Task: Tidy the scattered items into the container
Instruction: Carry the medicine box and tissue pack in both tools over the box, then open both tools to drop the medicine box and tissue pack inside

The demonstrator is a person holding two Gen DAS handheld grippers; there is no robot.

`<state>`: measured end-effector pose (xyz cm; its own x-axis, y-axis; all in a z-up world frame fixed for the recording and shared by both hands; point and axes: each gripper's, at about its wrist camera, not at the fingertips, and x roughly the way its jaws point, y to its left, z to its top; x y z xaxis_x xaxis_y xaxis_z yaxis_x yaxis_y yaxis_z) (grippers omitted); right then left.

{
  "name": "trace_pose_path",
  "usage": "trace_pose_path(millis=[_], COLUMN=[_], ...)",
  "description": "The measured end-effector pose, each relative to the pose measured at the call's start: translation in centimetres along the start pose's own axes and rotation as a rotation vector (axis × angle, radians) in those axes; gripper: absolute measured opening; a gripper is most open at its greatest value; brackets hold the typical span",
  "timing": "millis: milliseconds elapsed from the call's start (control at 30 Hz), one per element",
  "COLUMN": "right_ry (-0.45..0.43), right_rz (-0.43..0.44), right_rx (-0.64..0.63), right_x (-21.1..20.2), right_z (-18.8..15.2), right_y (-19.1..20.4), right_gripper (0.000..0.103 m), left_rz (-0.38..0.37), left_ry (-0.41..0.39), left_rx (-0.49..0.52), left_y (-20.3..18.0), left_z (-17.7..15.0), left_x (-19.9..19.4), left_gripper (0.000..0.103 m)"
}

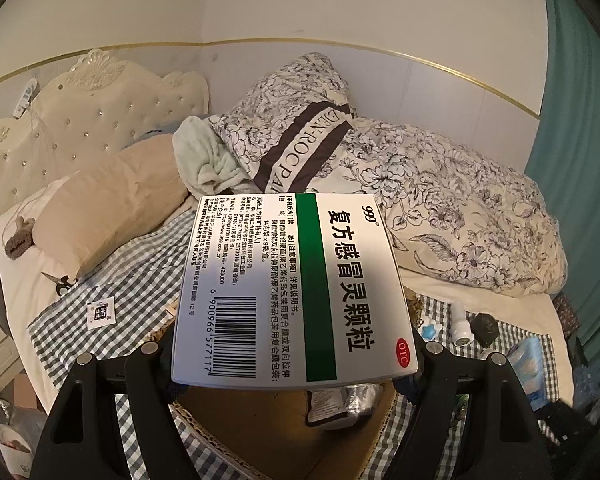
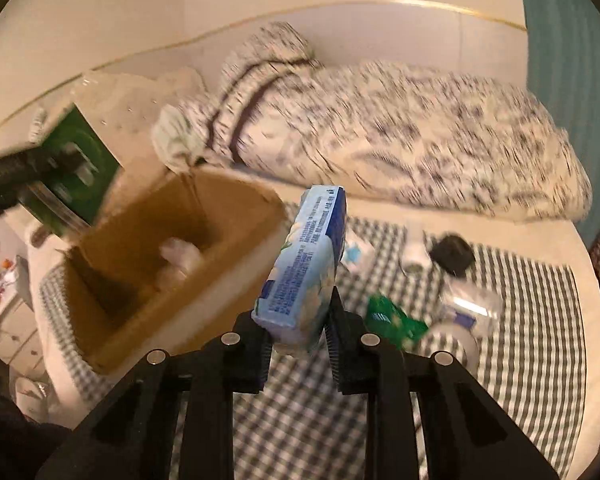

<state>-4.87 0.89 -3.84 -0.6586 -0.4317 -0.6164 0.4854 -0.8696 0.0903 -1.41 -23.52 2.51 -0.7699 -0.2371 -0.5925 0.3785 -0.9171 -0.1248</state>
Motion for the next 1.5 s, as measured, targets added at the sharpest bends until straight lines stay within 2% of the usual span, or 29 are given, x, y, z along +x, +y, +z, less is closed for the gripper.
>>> trace_pose_path(millis=[167, 333, 767, 900, 967, 1167, 1500], right_ry=[-0.047, -0.056, 0.051, 0.063, 0.049, 0.022, -0.034], right_rz=[0.058, 0.101, 0.129, 0.124, 0.115, 0.107, 0.033], right_rx=[-0.055, -0.105, -0.158, -0.164, -0.166, -0.146, -0.097], right_x=[-0.7, 0.1, 6.9, 8.4, 8.7, 8.4, 5.0], right_z=[2.8, 4.8, 5.1, 4.9, 4.9, 5.1, 5.6], right_y=[3.3, 6.5, 11.0, 11.2, 11.2, 10.5, 7.0], right_gripper=[0.022, 0.022, 0.025, 0.036, 0.057, 0.058, 0.058], left_rz=[0.0, 0.007, 0.024, 0.052, 0.057, 0.058, 0.054], left_ry=[0.014, 0.033, 0.197, 0.195, 0.192, 0.178, 0.136], left_rx=[-0.016, -0.01, -0.017, 0.015, 0.016, -0.012, 0.035], left_y=[1.3, 2.2, 4.5, 4.4, 4.5, 4.6, 1.9], left_z=[0.3, 0.2, -1.4, -1.7, -1.6, -1.4, -0.5], left_x=[0.1, 0.6, 6.2, 6.9, 7.0, 7.1, 5.5], left_gripper=[0.079, 0.079, 0.082, 0.087, 0.094, 0.097, 0.097])
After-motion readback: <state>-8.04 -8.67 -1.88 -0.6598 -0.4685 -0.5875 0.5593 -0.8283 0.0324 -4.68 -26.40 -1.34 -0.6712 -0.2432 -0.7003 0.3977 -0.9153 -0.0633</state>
